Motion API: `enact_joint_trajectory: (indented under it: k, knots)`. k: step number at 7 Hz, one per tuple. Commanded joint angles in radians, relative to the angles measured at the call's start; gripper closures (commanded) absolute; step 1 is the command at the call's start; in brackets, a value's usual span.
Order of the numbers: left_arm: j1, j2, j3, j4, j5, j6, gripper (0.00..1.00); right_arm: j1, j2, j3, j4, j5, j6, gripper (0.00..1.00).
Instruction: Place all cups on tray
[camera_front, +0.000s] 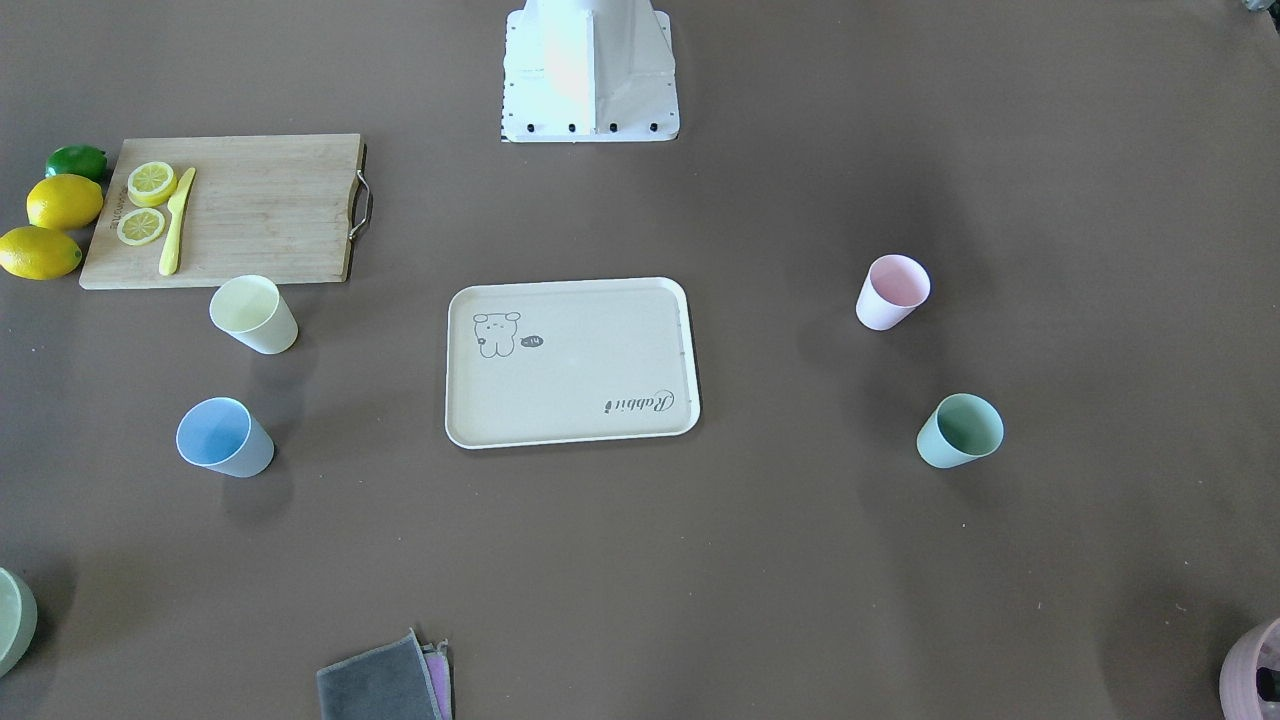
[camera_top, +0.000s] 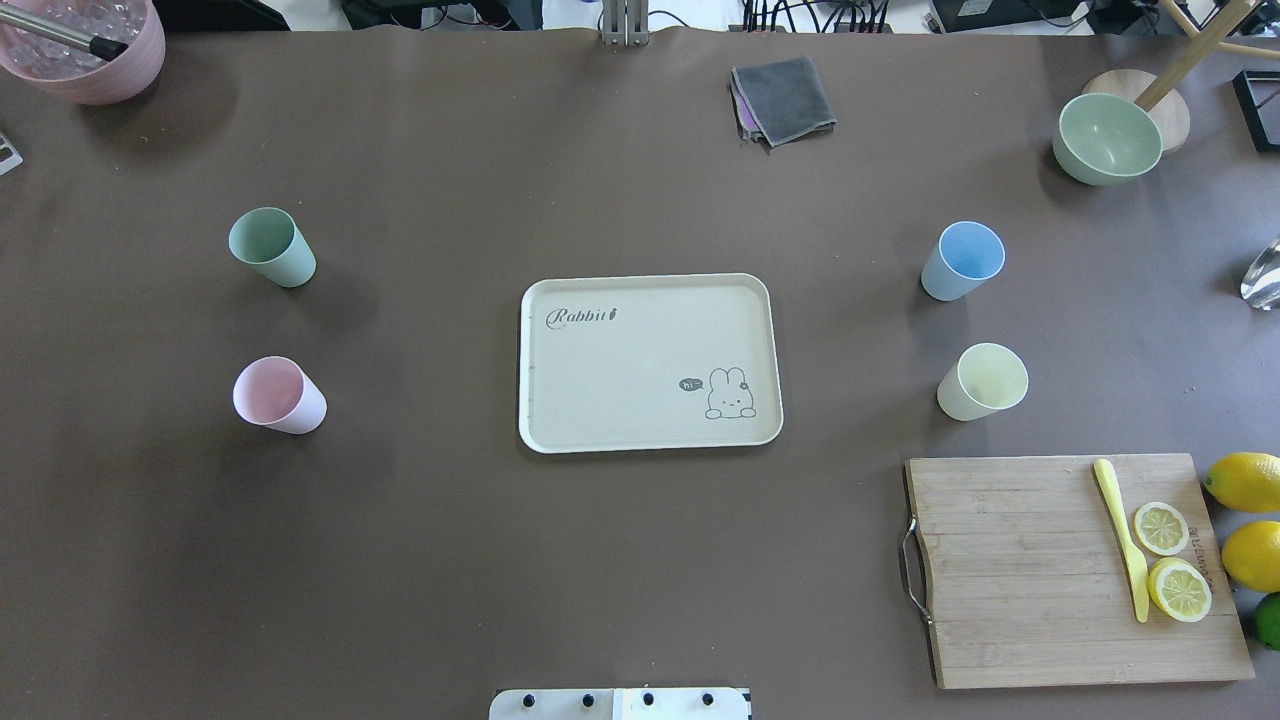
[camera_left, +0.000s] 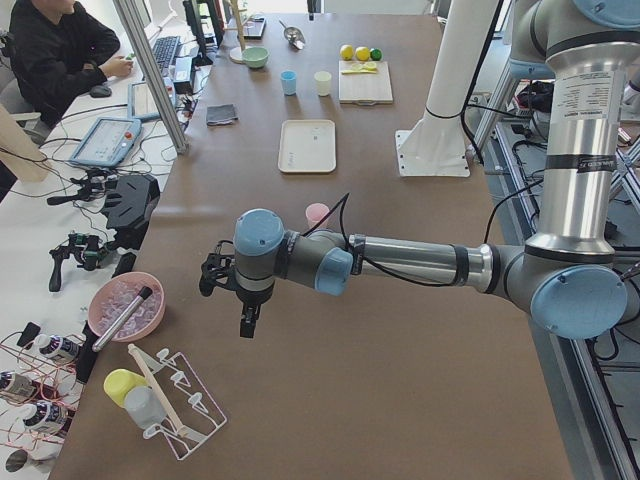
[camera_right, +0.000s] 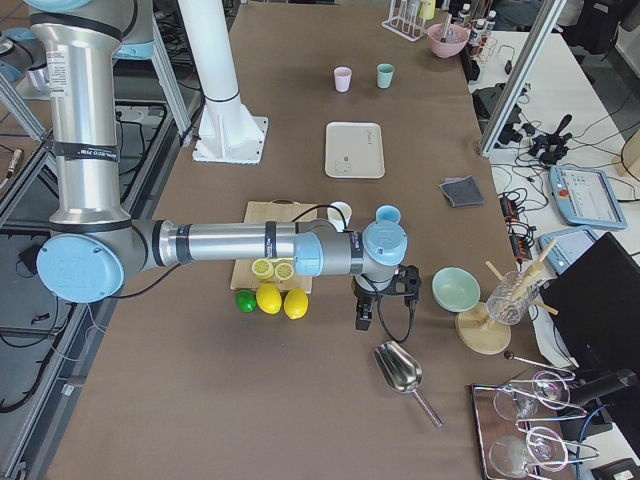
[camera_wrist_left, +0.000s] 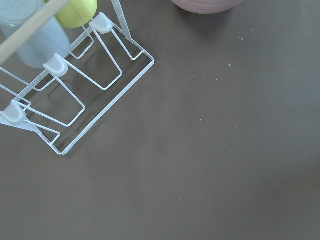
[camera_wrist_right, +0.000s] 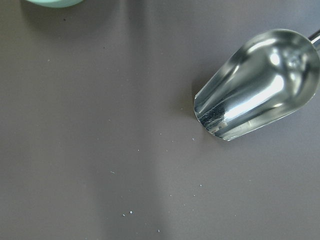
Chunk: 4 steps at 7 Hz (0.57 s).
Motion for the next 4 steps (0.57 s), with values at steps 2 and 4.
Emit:
enact_joint_trajectory:
  k: [2, 4]
  knots:
    - [0.000, -0.003, -0.024, 0.006, -0.009, -0.002, 0.02, 0.000, 0.003, -0.002, 0.000, 0.004, 0.002, 0.00]
    - [0.002, -0.003, -0.047, -0.004, -0.085, 0.000, 0.02, 0.000, 0.017, 0.033, 0.000, 0.005, 0.001, 0.00]
